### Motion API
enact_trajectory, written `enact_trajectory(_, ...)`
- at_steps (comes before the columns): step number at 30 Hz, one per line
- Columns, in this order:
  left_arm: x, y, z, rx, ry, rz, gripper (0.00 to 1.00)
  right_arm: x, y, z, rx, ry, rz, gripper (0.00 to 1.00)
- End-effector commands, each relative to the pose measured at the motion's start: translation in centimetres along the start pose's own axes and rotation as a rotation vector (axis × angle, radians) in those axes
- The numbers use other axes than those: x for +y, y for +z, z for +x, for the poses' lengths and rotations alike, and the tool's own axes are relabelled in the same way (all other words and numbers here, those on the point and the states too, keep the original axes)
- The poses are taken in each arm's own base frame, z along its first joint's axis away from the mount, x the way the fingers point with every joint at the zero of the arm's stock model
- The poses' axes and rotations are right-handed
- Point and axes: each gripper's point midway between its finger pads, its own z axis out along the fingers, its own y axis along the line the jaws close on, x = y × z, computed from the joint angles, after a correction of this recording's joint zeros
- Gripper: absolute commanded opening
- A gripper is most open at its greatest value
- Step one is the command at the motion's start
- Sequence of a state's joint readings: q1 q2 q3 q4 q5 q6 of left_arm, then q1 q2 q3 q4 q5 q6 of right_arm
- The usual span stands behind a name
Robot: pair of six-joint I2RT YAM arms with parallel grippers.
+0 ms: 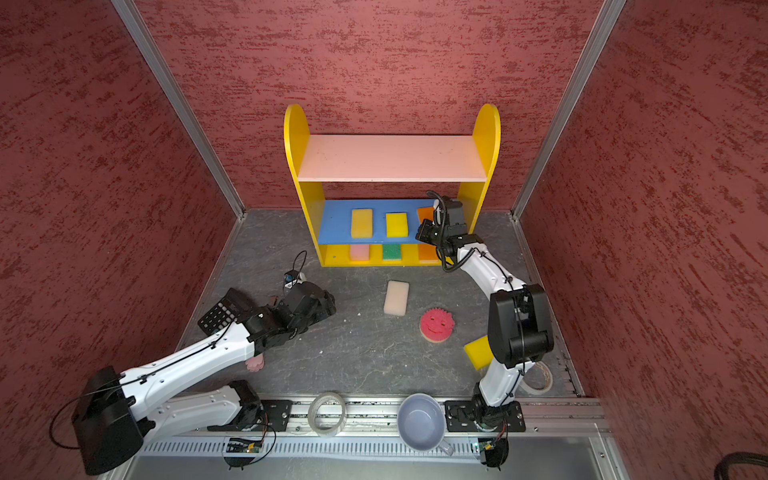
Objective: Place and organize the cleaning sponges onto the shelf
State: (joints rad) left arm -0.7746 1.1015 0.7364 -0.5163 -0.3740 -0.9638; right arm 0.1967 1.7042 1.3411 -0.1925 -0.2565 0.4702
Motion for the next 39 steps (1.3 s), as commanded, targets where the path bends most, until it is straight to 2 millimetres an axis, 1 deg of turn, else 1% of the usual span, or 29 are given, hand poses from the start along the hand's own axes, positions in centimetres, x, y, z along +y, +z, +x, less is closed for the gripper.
enact_trajectory(1,-0.8,-0.4,-0.9,-0.023,0.01,0.009,0.81,0.2,-2.6,-3.5,-0.101,-0.042,0.042,0.01)
enact_trajectory(6,-0.9,-0.7,-1.0,-0.034,0.003,0.026,0.83,-2.6,-2.6,-3.9,-0.101,-0.023,0.105,0.13)
enact_trajectory(8,-0.9,-0.8,-1.0,-0.035,0.007,0.029,0.84,-3.6,-2.5,-4.1,-0.107,-0.029,0.136,0.24)
enact_trajectory(10,-0.9,-0.8,-1.0,-0.037,0.011,0.029,0.84,-4.5,-2.2,-4.3,-0.111,-0.039,0.17,0.38)
enact_trajectory(12,-0.9,-0.8,-1.0,-0.037,0.014,0.029,0.84,-5.2,-1.9,-4.4,-0.116,-0.048,0.202,0.46)
enact_trajectory(14,-0.9,-0.9,-1.0,-0.037,0.019,0.029,0.84,-5.8,-1.5,-4.6,-0.121,-0.055,0.23,0.5)
enact_trajectory(17,-0.8,-0.8,-1.0,-0.037,0.022,0.023,0.85,-6.3,-0.9,-4.7,-0.121,-0.065,0.247,0.53)
enact_trajectory(21,-0.7,-0.5,-0.7,-0.035,0.014,0.024,0.85,-7.0,0.4,-4.3,-0.092,-0.063,0.257,0.53)
enact_trajectory(23,-0.7,-0.4,-0.7,-0.034,0.015,0.022,0.85,-7.2,1.0,-4.1,-0.08,-0.061,0.253,0.5)
enact_trajectory(30,-0.7,0.0,-0.6,-0.022,0.014,0.016,0.85,-7.5,1.9,-3.4,-0.054,-0.046,0.243,0.31)
enact_trajectory(36,-0.6,0.0,-0.7,-0.023,0.012,0.017,0.85,-7.8,2.0,-2.4,-0.031,-0.029,0.235,0.21)
enact_trajectory(39,-0.5,0.0,-0.6,-0.021,0.013,0.017,0.85,-7.6,1.8,-2.3,-0.029,-0.027,0.231,0.19)
